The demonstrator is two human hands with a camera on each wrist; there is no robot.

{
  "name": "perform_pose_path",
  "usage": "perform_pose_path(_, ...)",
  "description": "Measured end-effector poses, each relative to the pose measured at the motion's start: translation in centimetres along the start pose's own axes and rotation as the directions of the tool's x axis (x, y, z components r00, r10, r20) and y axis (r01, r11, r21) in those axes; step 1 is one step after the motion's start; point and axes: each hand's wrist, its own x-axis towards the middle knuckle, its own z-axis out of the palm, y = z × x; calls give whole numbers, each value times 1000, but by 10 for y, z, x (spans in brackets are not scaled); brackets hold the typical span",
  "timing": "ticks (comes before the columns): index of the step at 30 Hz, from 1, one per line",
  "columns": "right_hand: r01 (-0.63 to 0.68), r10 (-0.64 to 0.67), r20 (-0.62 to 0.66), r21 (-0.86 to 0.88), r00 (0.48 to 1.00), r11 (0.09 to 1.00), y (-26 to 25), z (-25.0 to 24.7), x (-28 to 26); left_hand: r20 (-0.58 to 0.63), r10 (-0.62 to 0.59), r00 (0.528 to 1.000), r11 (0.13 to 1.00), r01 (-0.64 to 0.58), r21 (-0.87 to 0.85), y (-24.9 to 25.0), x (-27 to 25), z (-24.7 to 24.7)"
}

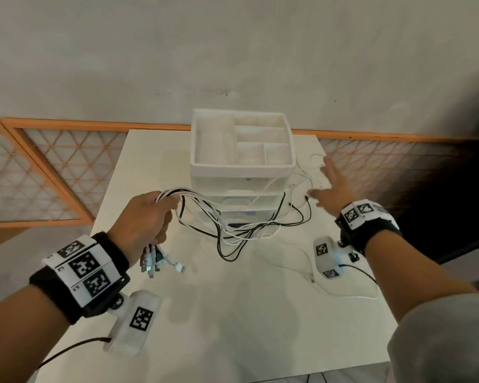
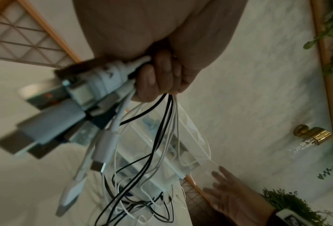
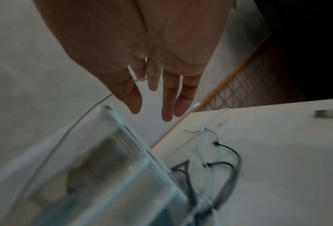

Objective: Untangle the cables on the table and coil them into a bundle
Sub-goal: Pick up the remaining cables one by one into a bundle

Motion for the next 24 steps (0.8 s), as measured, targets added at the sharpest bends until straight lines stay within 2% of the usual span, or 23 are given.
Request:
perform_pose_path(2,-35,41,49,-120,998,992,25,17,-11,35,-13,999,999,14,-41,-2,-3,4)
perform_pose_path(5,-77,104,45,-403,994,912,58,48,-35,76,-21,997,996,28,-90,-8,-7,10)
perform_pose_path(7,-50,126,118,-500,985,864,80,71,-55,86,-27,996,994,36,-106,-9,-9,13)
perform_pose_path(10,44,114,231,-584,966,811,99,105,-85,102,-24,994,994,35,-107,-7,-11,20)
perform_pose_path(12,106,59,240,-622,969,776,98,122,-100,114,-12,993,994,24,-107,-4,-14,24)
perform_pose_path(15,252,-7,320,-734,948,630,88,139,-114,125,2,992,993,13,-114,-2,-17,27)
perform_pose_path(16,284,0,359,-738,933,612,84,141,-117,125,-2,992,992,17,-122,-2,-17,27)
perform_pose_path(17,291,12,384,-721,923,629,78,141,-119,122,-10,993,991,27,-132,-2,-17,26)
perform_pose_path(18,271,22,392,-674,920,688,70,139,-119,115,-23,993,989,39,-140,-3,-17,24)
perform_pose_path(20,220,-54,327,-497,944,840,47,126,-112,86,-57,995,986,69,-154,-4,-16,21)
perform_pose_path(22,209,-181,136,-240,974,948,17,104,-104,46,-90,995,982,96,-162,-6,-15,17)
perform_pose_path(24,229,-228,-26,28,973,973,-18,78,-102,29,-94,995,983,97,-153,-6,-15,14)
